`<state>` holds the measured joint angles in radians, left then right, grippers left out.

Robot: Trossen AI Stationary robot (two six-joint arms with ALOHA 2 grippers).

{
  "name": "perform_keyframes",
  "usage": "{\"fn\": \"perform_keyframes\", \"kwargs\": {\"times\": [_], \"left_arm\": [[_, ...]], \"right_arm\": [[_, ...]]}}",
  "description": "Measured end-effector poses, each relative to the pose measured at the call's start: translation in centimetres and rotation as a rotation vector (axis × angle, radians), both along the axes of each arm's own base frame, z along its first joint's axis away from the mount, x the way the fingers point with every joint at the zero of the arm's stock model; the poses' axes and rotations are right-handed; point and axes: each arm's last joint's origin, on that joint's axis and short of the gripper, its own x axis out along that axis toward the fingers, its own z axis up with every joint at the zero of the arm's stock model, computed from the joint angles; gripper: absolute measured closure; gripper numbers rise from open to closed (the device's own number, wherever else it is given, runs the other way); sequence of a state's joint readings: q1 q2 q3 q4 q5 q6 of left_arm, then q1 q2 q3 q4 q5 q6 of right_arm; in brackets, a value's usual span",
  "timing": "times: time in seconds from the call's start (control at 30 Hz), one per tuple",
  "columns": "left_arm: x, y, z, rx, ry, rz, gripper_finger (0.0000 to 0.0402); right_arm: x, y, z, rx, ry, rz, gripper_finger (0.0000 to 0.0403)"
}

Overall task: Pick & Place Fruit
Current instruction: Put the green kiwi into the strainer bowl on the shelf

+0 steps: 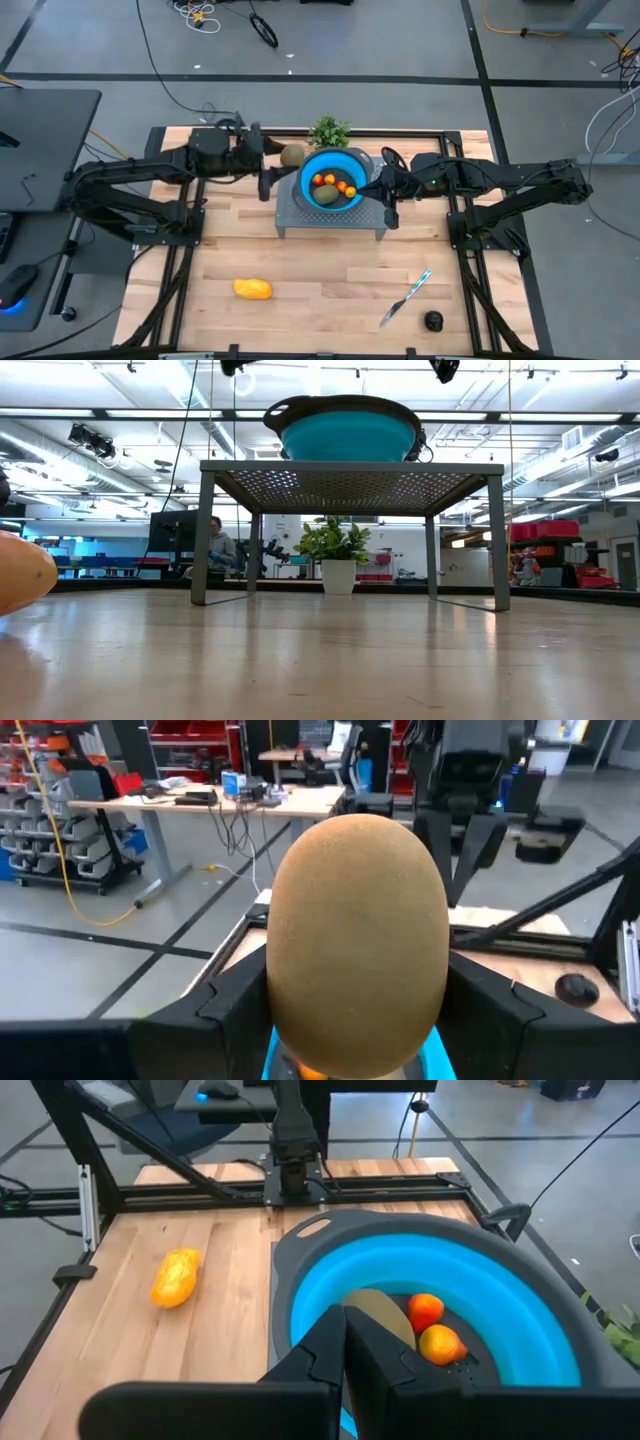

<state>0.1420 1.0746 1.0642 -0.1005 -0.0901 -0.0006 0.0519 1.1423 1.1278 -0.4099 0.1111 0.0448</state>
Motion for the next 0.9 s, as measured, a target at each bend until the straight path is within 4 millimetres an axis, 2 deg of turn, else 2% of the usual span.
{"fn": "perform_keyframes", "kwargs": {"times": [0.13, 0.33, 0.73, 0.9], "left_arm": [[0.6, 0.7, 1.3, 0.038, 0.023, -0.007, 0.0166], [1.1, 1.5, 1.9, 0.040, 0.026, -0.013, 0.0166], [1.1, 1.6, 1.8, 0.030, 0.034, -0.016, 0.0166], [2.6, 1.9, 0.5, 0.013, 0.088, -0.019, 0.0166]], "right_arm": [[0.0, 0.0, 0.0, -0.001, -0.003, -0.002, 0.0390], [0.0, 0.0, 0.0, 0.000, -0.003, -0.001, 0.0390], [0.0, 0.0, 0.0, 0.000, -0.002, -0.001, 0.0390], [0.0, 0.0, 0.0, -0.001, -0.002, -0.001, 0.0390]]}}
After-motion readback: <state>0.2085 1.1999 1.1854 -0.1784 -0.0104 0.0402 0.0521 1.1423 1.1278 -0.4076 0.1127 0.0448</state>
